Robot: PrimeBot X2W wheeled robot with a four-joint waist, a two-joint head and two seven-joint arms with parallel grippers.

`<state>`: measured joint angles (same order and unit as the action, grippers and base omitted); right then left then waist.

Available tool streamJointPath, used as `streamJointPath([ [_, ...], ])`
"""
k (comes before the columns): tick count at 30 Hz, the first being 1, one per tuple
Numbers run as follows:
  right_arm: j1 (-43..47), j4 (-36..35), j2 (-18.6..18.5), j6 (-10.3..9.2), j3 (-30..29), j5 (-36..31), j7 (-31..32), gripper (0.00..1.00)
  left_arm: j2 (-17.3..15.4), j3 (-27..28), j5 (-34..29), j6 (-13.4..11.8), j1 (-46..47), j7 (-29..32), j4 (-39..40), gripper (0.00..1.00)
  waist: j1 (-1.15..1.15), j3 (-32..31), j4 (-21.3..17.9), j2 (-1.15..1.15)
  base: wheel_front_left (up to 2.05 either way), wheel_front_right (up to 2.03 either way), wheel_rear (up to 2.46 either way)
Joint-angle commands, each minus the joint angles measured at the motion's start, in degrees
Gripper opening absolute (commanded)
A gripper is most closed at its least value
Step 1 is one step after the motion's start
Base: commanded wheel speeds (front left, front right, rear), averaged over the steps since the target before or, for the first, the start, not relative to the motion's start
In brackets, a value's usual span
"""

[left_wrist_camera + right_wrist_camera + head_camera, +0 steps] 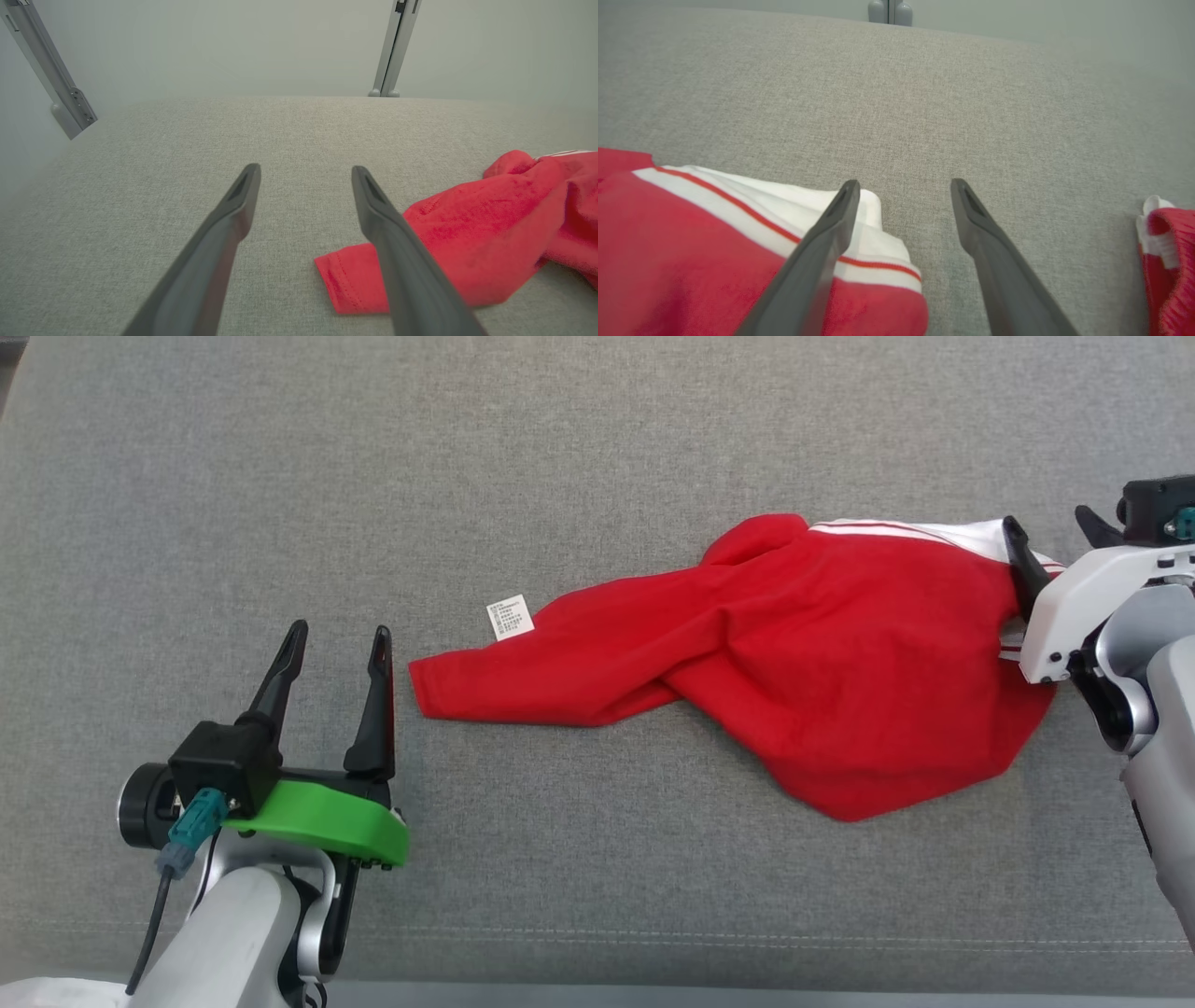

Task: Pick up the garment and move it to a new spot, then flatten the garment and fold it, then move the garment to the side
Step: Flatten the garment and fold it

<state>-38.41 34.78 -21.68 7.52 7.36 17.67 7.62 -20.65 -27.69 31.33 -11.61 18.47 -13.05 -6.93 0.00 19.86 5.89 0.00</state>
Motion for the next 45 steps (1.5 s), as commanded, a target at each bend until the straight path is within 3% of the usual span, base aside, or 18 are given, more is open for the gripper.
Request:
streamJointPath([
  [1, -0.7, 0.5, -0.7, -0.06, 0.9, 0.7, 0.3, 1.0, 0.1, 0.2, -0.4, 0.2, 1.0, -0.3, -0.3, 1.0, 0.0, 1.6, 1.1, 0.0, 0.0, 0.0, 0.0],
  [10, -3.5, 5.0, -2.3, -0.06, 8.9, 6.7, 0.2, 0.98, 1.1, 0.0, -0.6, 1.3, 2.9, -1.2, -2.5, 1.0, 0.0, 2.8, 1.1, 0.0, 0.0, 0.0, 0.0],
  [11, -3.7, 5.4, -2.3, -0.06, 9.4, 7.6, 0.3, 0.61, 1.3, 0.0, -0.6, 1.4, 3.0, -1.3, -2.7, 1.0, 0.0, 2.8, 1.1, 0.0, 0.0, 0.0, 0.0],
  [12, -4.0, 5.7, -2.4, -0.06, 9.8, 8.3, 0.0, 0.03, 1.4, 0.0, -0.6, 1.5, 3.1, -1.3, -2.8, 1.0, 0.0, 2.8, 1.2, 0.0, 0.0, 0.0, 0.0],
  [13, -4.1, 6.0, -2.7, -0.06, 10.1, 8.8, -0.1, 0.0, 1.5, 0.1, -0.6, 1.5, 3.2, -1.4, -3.0, 1.0, 0.0, 2.8, 1.2, 0.0, 0.0, 0.0, 0.0],
  [19, -6.1, 4.6, -4.1, -0.07, 11.0, 11.7, -4.2, 0.0, 1.7, 0.8, -0.5, 1.0, 2.3, -1.7, -3.6, 1.0, 0.0, 1.8, 0.5, 0.0, 0.0, 0.0, 0.0],
  [29, -8.5, -0.9, -6.5, -0.07, 14.7, 8.5, -13.2, 0.0, 1.3, 1.2, -0.7, 0.7, 1.3, -1.8, -3.3, 1.0, 0.0, 0.2, -1.4, 0.0, 0.0, 0.0, 0.0],
  [34, -0.1, -9.0, -9.6, -0.07, 19.1, 5.4, -18.0, 0.0, 1.2, 1.6, -0.1, 0.3, -0.2, -1.9, -3.0, 1.0, 0.0, -1.3, -2.9, 0.0, 0.0, 0.0, 0.0],
  [38, 9.7, -15.5, -10.6, -0.08, 18.5, 3.3, -20.5, 0.0, 0.4, 1.8, 0.2, 0.0, -1.5, -1.8, -2.6, 1.0, 0.0, -2.1, -4.2, 0.0, 0.0, 0.0, 0.0],
  [45, 25.9, -22.8, -6.7, -0.07, 13.5, -1.3, -22.5, 0.0, -0.6, 1.9, 0.3, -0.5, -2.4, -1.0, -1.3, 1.0, 0.0, -2.9, -5.7, 0.0, 0.0, 0.0, 0.0],
])
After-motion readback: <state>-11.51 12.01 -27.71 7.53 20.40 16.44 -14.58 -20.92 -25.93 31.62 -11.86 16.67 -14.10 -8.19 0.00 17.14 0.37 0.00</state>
